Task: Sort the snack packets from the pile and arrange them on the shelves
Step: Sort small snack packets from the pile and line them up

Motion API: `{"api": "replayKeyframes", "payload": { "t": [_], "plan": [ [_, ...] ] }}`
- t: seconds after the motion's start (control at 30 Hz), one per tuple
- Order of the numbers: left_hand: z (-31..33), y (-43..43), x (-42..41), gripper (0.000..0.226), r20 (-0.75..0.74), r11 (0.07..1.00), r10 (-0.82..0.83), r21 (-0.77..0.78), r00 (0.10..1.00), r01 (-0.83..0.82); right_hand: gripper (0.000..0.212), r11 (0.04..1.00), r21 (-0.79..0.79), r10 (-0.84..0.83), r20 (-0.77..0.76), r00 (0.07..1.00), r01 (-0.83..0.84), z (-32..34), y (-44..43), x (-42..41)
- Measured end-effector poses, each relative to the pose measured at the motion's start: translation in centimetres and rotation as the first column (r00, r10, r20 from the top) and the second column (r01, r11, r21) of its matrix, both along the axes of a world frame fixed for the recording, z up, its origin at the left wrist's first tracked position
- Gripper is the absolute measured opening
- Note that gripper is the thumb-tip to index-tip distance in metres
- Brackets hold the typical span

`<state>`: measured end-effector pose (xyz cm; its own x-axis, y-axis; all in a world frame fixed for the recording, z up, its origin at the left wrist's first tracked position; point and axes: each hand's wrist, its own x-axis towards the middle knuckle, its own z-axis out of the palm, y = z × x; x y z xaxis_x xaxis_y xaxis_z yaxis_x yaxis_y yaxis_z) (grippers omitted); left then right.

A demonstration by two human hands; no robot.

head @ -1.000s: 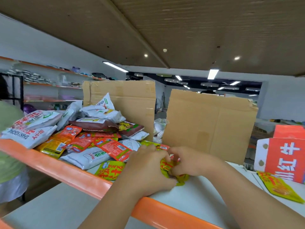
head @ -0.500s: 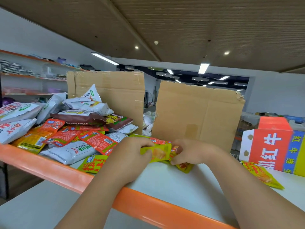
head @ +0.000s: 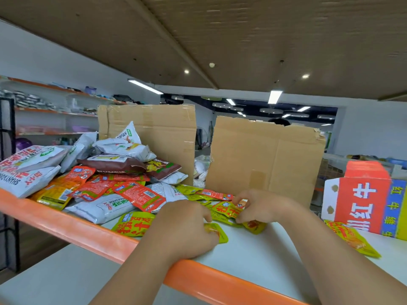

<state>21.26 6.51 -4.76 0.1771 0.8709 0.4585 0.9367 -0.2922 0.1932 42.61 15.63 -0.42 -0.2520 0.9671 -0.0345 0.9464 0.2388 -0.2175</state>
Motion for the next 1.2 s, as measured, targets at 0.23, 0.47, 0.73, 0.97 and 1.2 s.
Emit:
{"api": "replayKeyframes", "payload": {
  "t": [0.23,0.47,0.73,0.97,1.2],
  "plan": [
    [0.6,0.7,0.1,0.034,0.046,0.966,-0.247,-0.066,0.968,0.250,0.052,1.000,0.010,0.000,-0.024,1.000,0.000,0.2,0.7,0.3],
    [-0.2,0.7,0.0,0.029,0.065,0.982,-0.176,-0.051,0.982,0.180,0.051,1.000,-0.018,0.007,-0.025,1.000,-0.007,0.0,0.8,0.4],
    [-0.3,0.8,-0.1,0.044,0.058,0.991,-0.115,-0.067,0.992,0.119,0.061,0.999,-0.015,0.046,0.015,0.999,-0.046,-0.1,0.9,0.2],
    [0.0,0.7,0.0,0.043,0.119,0.992,-0.126,0.001,0.985,0.126,0.066,0.997,0.011,0.073,0.061,0.995,-0.074,-0.3,0.7,-0.3],
    [0.2,0.2,0.5,0.041,0.087,0.990,-0.137,-0.018,0.987,0.139,0.060,0.997,0.029,0.066,0.055,0.996,-0.067,-0.9,0.8,-0.4]
  ]
}}
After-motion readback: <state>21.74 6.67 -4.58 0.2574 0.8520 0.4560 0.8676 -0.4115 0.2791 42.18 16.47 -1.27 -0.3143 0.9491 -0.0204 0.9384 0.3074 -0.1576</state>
